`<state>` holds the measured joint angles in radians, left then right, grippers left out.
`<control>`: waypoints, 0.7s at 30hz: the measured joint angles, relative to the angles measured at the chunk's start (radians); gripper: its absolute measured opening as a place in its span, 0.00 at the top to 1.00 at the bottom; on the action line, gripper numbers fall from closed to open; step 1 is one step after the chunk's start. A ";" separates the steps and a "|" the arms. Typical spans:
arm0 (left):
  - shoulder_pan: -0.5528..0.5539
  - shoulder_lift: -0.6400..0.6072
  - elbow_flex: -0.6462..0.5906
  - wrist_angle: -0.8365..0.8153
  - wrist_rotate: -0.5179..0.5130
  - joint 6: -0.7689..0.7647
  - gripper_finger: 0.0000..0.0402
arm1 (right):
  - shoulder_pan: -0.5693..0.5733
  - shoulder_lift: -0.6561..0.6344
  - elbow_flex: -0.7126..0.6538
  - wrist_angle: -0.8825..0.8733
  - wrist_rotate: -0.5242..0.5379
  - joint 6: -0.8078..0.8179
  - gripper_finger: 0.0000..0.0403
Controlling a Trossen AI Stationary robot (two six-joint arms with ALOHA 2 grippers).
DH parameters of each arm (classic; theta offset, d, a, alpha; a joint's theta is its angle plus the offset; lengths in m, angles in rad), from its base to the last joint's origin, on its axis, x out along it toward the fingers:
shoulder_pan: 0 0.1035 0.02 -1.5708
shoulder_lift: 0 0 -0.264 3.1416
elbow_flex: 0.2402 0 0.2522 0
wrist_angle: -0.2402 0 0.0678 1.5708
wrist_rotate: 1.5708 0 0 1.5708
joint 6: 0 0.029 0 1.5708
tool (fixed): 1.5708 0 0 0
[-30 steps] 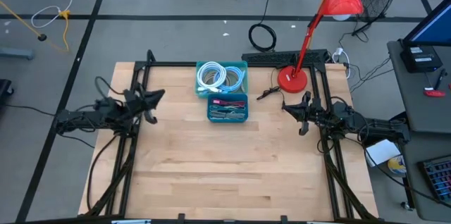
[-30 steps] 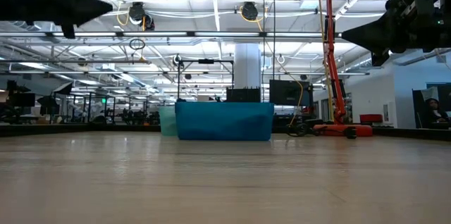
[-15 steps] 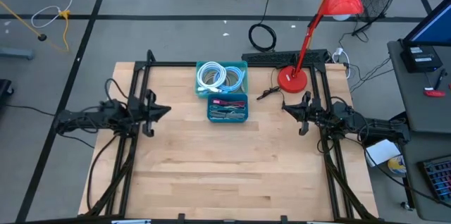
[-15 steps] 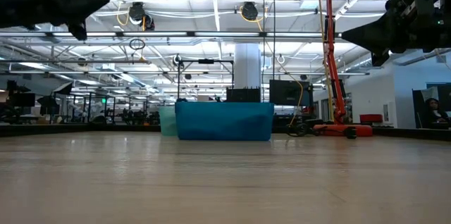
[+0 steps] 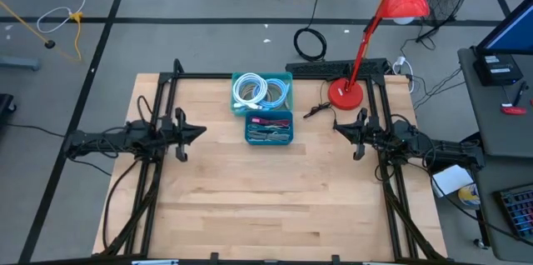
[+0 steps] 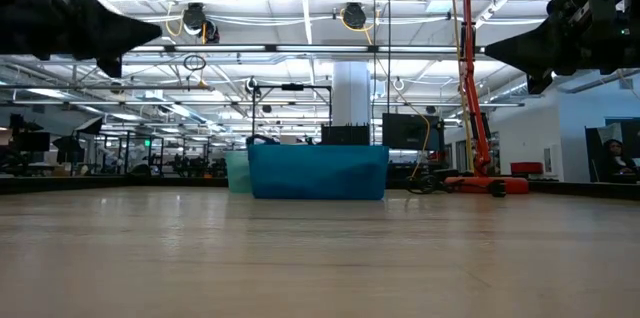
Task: Pick & Place USB Port
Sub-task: Return to Home Position
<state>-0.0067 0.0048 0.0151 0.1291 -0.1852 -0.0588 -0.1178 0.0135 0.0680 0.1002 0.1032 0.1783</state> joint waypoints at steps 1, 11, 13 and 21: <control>0.000 0.000 0.000 -0.014 0.000 -0.017 0.99 | 0.000 0.000 0.000 0.000 0.000 0.000 1.00; 0.000 0.000 0.000 -0.023 -0.009 -0.325 0.94 | 0.000 0.000 0.000 0.000 0.000 0.000 1.00; 0.000 0.000 0.000 -0.032 -0.009 -0.317 0.94 | 0.000 0.000 0.000 0.000 0.000 0.000 1.00; 0.000 0.011 0.003 -0.097 0.026 -0.004 0.94 | 0.000 0.000 0.000 0.000 0.000 0.000 1.00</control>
<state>-0.0067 0.0158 0.0181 0.0323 -0.1595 -0.0628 -0.1180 0.0132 0.0681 0.1001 0.1032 0.1783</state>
